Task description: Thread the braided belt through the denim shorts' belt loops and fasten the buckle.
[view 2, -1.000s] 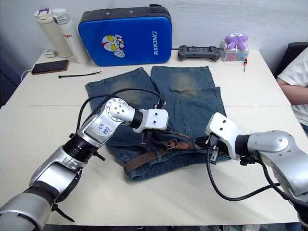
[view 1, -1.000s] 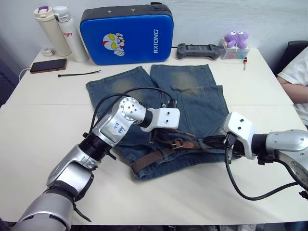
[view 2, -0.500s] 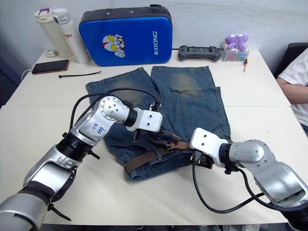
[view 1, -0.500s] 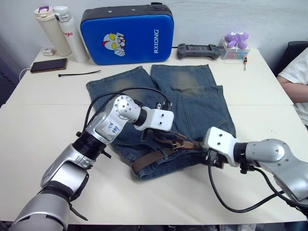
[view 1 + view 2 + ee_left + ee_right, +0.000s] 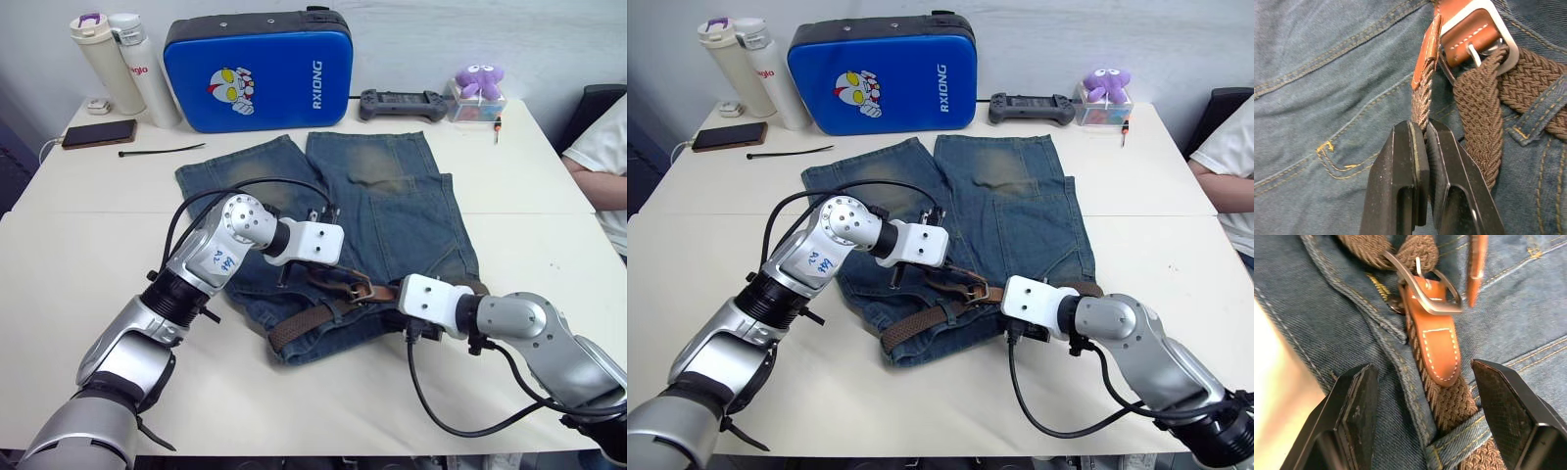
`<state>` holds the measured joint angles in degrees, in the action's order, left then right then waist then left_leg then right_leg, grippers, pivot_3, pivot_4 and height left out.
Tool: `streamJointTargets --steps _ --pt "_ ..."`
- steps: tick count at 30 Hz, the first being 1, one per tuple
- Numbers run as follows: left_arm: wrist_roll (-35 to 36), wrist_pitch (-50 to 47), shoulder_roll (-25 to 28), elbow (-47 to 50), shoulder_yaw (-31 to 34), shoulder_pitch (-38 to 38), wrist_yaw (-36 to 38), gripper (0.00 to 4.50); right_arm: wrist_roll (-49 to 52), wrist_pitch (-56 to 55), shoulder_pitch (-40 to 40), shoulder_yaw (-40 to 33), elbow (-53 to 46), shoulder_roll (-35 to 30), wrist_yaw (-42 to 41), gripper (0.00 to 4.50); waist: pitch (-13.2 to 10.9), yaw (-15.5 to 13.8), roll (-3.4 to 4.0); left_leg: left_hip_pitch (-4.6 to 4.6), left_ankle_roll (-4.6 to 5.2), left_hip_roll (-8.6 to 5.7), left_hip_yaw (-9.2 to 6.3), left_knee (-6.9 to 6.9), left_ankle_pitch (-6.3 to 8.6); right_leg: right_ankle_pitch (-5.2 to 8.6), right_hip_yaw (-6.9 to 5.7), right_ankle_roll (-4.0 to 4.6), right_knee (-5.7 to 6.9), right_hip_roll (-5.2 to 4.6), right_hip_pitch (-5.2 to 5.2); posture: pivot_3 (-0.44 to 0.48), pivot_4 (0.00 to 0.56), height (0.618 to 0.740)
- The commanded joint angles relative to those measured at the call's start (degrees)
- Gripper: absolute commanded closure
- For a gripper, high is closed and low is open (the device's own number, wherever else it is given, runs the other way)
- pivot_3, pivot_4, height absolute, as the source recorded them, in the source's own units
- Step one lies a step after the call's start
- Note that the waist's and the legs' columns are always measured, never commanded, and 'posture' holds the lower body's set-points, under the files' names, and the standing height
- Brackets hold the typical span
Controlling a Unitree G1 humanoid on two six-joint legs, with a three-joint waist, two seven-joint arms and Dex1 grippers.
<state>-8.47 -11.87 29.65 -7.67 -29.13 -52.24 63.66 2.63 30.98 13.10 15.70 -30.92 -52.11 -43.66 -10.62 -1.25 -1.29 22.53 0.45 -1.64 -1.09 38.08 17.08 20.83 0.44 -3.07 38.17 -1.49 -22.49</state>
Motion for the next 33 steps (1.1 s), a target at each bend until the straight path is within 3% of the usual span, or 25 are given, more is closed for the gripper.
streamJointTargets --steps 1,3,5,10,26,29,33 --pt "-0.5 0.4 0.3 1.4 1.7 -0.3 0.0 4.50 -1.6 0.1 0.7 -0.6 0.9 1.7 1.0 1.23 0.0 0.1 0.00 -0.01 0.00 0.00 0.01 0.01 0.00 0.00 0.01 0.00 0.02 0.00 0.00 0.000 0.150 0.739" --pt "-0.5 0.5 0.3 1.3 1.7 -0.3 0.0 4.50 -1.1 1.2 1.1 -1.1 0.5 2.7 0.7 1.23 0.0 0.2 0.00 -0.05 -0.01 0.00 0.02 0.03 -0.01 0.00 0.02 0.00 0.11 0.00 0.01 0.000 0.150 0.739" --pt "-0.6 0.5 0.3 1.2 1.8 -0.3 0.1 4.50 0.6 2.7 1.3 -2.2 -0.8 3.8 0.1 1.75 0.0 0.4 0.00 -0.08 -0.03 0.00 0.03 0.03 -0.02 0.00 0.04 0.00 0.18 0.00 0.01 0.000 0.150 0.739" --pt "-0.5 0.4 0.0 0.8 2.0 -0.2 -0.1 4.50 3.1 5.7 3.4 -3.9 -2.8 3.9 -2.4 1.75 0.0 0.6 0.00 -0.09 -0.04 0.00 0.03 0.06 -0.02 0.00 0.05 0.00 0.28 0.01 -0.01 0.000 0.150 0.739" --pt "-0.7 -0.9 -0.3 1.9 2.5 0.4 -0.2 4.50 -0.9 1.3 7.1 -1.2 4.6 4.6 -3.8 1.75 0.0 0.5 0.00 -0.07 -0.04 -0.01 0.05 0.06 -0.02 0.00 0.04 0.00 0.38 0.00 -0.04 0.000 0.150 0.739" --pt "-0.8 -0.8 -0.2 1.8 2.6 0.5 -0.3 4.50 -0.3 1.9 6.9 -1.9 4.2 5.7 -3.5 2.49 0.0 0.5 0.00 -0.07 -0.04 -0.01 0.05 0.07 -0.02 0.00 0.05 0.00 0.43 0.00 -0.04 0.000 0.150 0.739" --pt "-1.0 0.0 0.1 1.0 2.9 0.1 -0.5 4.50 0.4 2.8 6.0 -3.2 4.0 6.8 -3.0 4.45 0.0 0.5 0.00 -0.07 -0.04 -0.01 0.04 0.08 -0.03 0.00 0.04 0.00 0.45 0.00 -0.05 0.000 0.150 0.739"
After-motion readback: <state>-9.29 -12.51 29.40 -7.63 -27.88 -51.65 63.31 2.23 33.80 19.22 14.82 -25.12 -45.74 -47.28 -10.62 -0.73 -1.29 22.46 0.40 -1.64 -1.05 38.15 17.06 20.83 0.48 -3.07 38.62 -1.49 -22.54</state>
